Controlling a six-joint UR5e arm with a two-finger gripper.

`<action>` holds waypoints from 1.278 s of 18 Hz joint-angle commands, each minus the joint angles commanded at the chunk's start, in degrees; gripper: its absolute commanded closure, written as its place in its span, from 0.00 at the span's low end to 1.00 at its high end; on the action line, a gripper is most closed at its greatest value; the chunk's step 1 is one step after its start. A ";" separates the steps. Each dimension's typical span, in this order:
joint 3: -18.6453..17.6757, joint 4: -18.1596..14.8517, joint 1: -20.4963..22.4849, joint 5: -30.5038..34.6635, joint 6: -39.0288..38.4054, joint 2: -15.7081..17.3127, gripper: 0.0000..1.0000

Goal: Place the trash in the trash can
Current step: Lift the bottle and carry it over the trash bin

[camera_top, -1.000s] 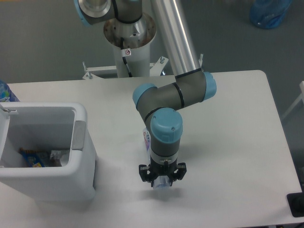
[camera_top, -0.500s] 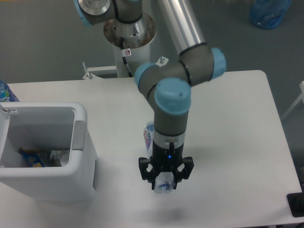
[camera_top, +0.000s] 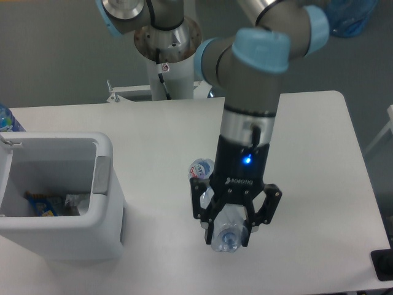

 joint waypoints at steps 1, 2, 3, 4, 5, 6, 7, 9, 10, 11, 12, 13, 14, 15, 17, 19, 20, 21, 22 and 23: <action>0.36 0.44 -0.18 0.00 -1.85 0.61 0.63; 0.53 1.23 -0.44 0.00 -3.26 0.71 0.63; 0.62 1.84 -1.23 0.00 -4.32 0.79 0.63; 0.62 1.94 -2.02 0.09 -4.94 0.79 0.63; 0.62 1.94 -2.46 0.09 -5.20 1.40 0.63; 0.36 1.94 -2.72 0.09 -5.38 1.93 0.63; 0.36 1.94 -3.68 0.09 -5.56 2.20 0.63; -0.25 1.94 -5.10 0.09 -5.56 3.08 0.63; -0.52 1.94 -5.45 0.17 -5.56 3.51 0.63; -0.61 1.94 -6.41 0.09 -5.56 3.61 0.63; -0.61 1.94 -7.29 0.09 -5.56 3.61 0.63; -0.52 1.94 -7.91 0.09 -5.65 3.69 0.63; -0.61 1.94 -8.78 0.09 -5.65 3.69 0.63; -0.61 1.94 -9.75 0.09 -5.73 3.69 0.63; -0.70 1.94 -10.90 0.09 -6.17 3.52 0.63; -0.96 1.94 -12.91 0.09 -6.17 3.17 0.63; -1.22 1.94 -13.88 0.09 -6.17 3.08 0.63; -1.48 1.94 -14.59 0.09 -6.17 3.08 0.63; -1.57 1.94 -14.94 0.09 -6.17 2.99 0.63; -1.75 1.94 -15.64 0.09 -6.17 2.90 0.63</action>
